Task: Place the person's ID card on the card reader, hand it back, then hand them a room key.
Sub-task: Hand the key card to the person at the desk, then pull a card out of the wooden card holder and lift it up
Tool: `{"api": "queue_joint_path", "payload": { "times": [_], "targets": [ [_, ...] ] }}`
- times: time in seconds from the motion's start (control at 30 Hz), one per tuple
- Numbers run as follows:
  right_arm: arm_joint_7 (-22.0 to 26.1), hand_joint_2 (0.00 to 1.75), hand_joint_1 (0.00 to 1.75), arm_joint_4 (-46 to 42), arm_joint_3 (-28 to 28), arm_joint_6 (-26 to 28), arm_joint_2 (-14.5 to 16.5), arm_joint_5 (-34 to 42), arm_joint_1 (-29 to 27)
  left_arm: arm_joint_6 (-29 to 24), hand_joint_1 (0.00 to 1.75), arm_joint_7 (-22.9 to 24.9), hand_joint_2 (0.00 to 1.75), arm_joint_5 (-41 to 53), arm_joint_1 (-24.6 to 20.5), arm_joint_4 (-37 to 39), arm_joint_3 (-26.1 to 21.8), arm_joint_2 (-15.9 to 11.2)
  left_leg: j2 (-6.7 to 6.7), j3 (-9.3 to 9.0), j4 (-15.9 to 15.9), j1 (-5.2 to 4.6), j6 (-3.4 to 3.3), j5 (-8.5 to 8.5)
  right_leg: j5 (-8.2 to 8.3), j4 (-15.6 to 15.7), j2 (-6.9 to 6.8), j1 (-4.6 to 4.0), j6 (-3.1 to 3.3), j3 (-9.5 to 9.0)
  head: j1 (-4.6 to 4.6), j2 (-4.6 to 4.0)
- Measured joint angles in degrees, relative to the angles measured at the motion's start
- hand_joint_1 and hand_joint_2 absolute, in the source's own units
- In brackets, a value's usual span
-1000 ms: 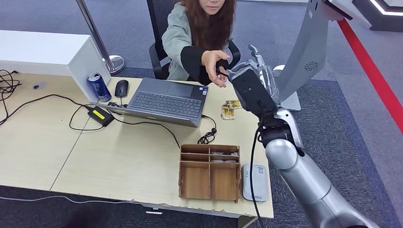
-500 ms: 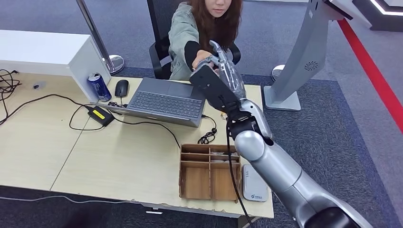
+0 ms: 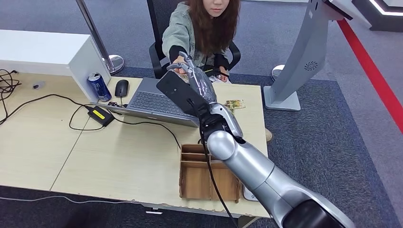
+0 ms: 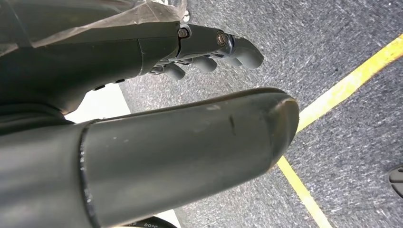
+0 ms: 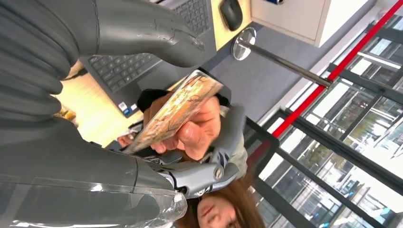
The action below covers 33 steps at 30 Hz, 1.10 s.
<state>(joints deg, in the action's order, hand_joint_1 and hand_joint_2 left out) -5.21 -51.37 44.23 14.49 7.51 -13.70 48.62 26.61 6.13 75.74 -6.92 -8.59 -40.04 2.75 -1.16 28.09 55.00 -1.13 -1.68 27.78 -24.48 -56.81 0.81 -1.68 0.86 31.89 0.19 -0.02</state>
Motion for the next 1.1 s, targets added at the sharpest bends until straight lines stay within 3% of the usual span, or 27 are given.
{"api": "queue_joint_path", "payload": {
  "times": [0.27, 0.4, 0.57, 0.73, 1.1],
  "targets": [
    [1.4, 1.75, 0.00, 0.5, 0.7, 1.4, 0.9, 1.8, -0.1, -0.4, 0.00, 0.2, 0.00, -0.9, 0.1, 0.0, 0.0, -0.1, 0.00, -0.01, 0.0, -0.01, 0.00, 0.00, 0.00, 0.0, 0.00, 0.00, 0.00, 0.01, 0.00, 0.00],
    [-1.4, 1.75, 0.00, -3.9, 1.2, 1.7, -0.4, -1.0, -0.9, -0.8, 0.00, 0.3, 0.00, -1.9, 0.2, 0.0, 0.0, -0.1, 0.01, -0.04, 0.0, -0.01, 0.00, 0.00, 0.00, 0.0, 0.01, 0.00, 0.00, 0.03, -0.02, 0.00],
    [-8.6, 1.75, 0.00, -14.6, 1.5, -1.0, -6.0, -11.3, -3.6, -0.8, 0.00, 0.5, 0.00, -3.5, 0.6, 0.0, 0.0, -0.1, 0.07, -0.08, 0.0, -0.04, 0.00, 0.01, 0.00, 0.1, 0.05, 0.01, 0.00, 0.02, -0.01, 0.00],
    [-14.0, 1.75, 0.00, -27.2, 0.6, -7.6, -14.4, -19.3, -8.0, -0.9, 0.00, 0.6, 0.00, -4.9, 0.9, 0.0, -0.1, -0.1, 0.08, -0.10, 0.0, -0.07, -0.04, 0.04, 0.01, 0.1, 0.07, 0.04, 0.00, -0.01, -0.02, 0.00],
    [-15.3, 1.75, 0.02, -45.1, -1.5, -17.7, -28.1, -37.2, -18.9, -1.1, 0.00, 0.8, 0.00, -5.8, 0.9, 0.0, -1.2, -0.1, 0.08, -0.10, 0.0, -0.08, -0.09, 0.12, -0.01, 0.2, 0.15, 0.05, -0.04, -0.03, -0.02, 0.00]
  ]
}}
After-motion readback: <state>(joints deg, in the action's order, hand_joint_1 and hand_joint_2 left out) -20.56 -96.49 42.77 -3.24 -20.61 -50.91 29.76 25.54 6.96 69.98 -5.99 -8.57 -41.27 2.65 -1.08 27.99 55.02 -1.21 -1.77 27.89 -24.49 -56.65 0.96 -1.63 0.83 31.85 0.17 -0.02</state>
